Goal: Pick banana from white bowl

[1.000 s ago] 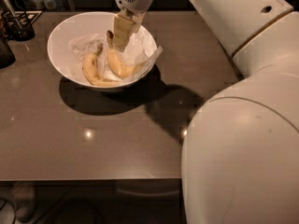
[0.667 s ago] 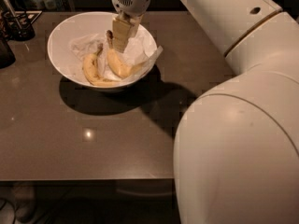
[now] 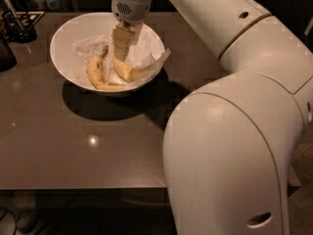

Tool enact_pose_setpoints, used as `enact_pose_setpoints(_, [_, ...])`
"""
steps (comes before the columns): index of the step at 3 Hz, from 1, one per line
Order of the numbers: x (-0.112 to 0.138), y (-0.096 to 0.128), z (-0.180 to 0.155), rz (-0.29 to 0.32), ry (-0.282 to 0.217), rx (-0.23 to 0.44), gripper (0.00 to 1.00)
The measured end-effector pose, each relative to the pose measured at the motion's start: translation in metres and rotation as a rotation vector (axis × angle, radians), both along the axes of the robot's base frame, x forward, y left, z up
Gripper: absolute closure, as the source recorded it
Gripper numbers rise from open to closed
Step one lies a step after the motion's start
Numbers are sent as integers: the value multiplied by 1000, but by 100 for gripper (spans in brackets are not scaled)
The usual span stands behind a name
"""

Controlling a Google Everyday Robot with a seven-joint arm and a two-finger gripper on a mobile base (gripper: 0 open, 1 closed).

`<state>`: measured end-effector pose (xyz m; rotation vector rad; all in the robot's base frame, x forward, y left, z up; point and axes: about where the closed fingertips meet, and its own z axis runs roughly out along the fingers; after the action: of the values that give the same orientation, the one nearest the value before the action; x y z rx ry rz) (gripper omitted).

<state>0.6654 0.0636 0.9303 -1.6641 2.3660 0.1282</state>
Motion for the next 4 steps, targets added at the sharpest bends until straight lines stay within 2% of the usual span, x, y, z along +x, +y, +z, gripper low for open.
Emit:
enact_pose_setpoints(2, [8,7,-26,9,38,-29,44])
enact_pose_setpoints(4, [14,5,-49,7,71,-59,39])
